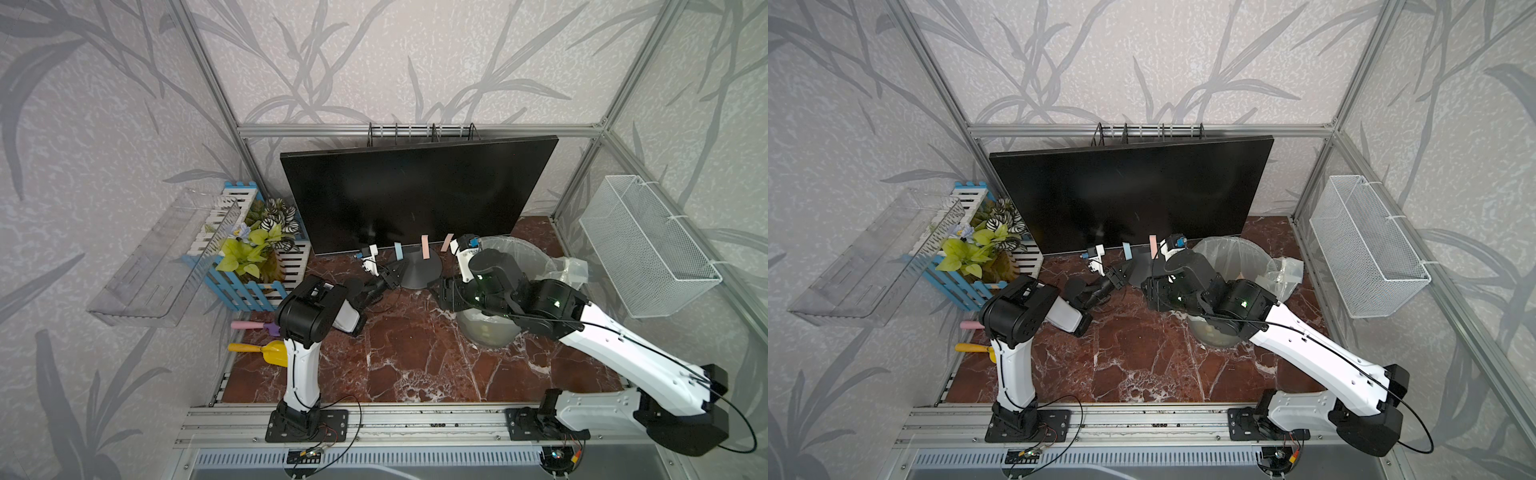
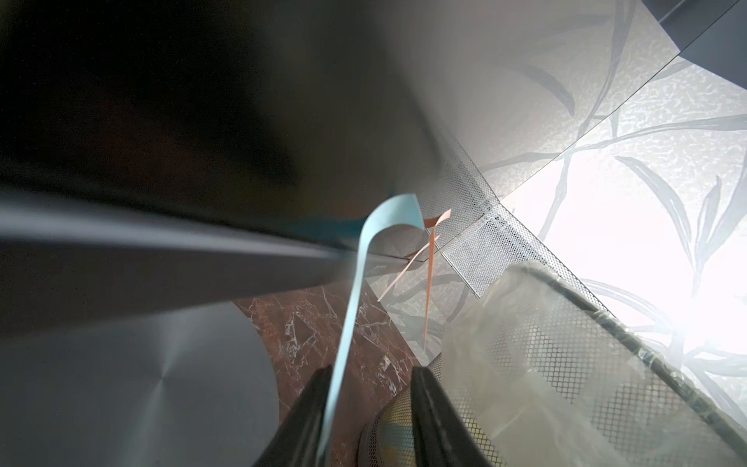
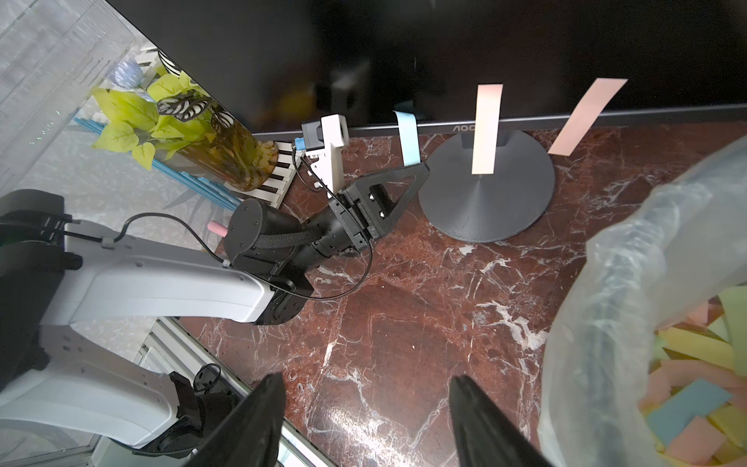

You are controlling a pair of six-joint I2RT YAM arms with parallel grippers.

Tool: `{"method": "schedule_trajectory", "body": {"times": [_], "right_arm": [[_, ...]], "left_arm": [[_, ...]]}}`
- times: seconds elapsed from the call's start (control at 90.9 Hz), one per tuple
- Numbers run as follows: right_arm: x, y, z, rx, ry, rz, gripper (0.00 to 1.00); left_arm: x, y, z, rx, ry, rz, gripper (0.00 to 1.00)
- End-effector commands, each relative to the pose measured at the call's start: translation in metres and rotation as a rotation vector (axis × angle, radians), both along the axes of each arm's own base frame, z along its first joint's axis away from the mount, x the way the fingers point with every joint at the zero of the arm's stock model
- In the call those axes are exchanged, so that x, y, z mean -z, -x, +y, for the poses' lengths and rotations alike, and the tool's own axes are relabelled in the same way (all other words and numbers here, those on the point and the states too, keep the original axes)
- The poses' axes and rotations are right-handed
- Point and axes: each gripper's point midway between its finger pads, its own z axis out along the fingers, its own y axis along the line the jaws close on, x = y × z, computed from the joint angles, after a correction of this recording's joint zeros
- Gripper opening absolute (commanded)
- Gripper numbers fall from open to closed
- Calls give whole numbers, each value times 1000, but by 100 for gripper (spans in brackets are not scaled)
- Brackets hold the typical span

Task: Remove the sticky note from the monitor
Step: Tear off the sticky note from the monitor.

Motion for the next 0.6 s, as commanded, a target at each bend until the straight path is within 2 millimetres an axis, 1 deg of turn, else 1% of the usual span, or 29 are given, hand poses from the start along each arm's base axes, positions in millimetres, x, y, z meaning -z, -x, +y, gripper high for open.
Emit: {"method": "schedule_trajectory", "body": {"times": [0.0,0.055,0.242,0.429,0.594], "right_arm": [[-10,3,-5,5,-10,-24,69],[-10,3,-5,5,-9,-23,69],[-10,4,-7,7,-12,-23,69],[-12,5,-13,21,-16,-35,69],[-22,4,-28,56,-14,-74,69]], "left_arm": [[-42,-2,17,-50,103,-147,22],[-42,-1,17,-50,101,-146,16],[-42,3,19,-47,102,-139,0],[-46,15,19,-25,109,-129,0],[-53,31,18,2,117,-114,0]]}}
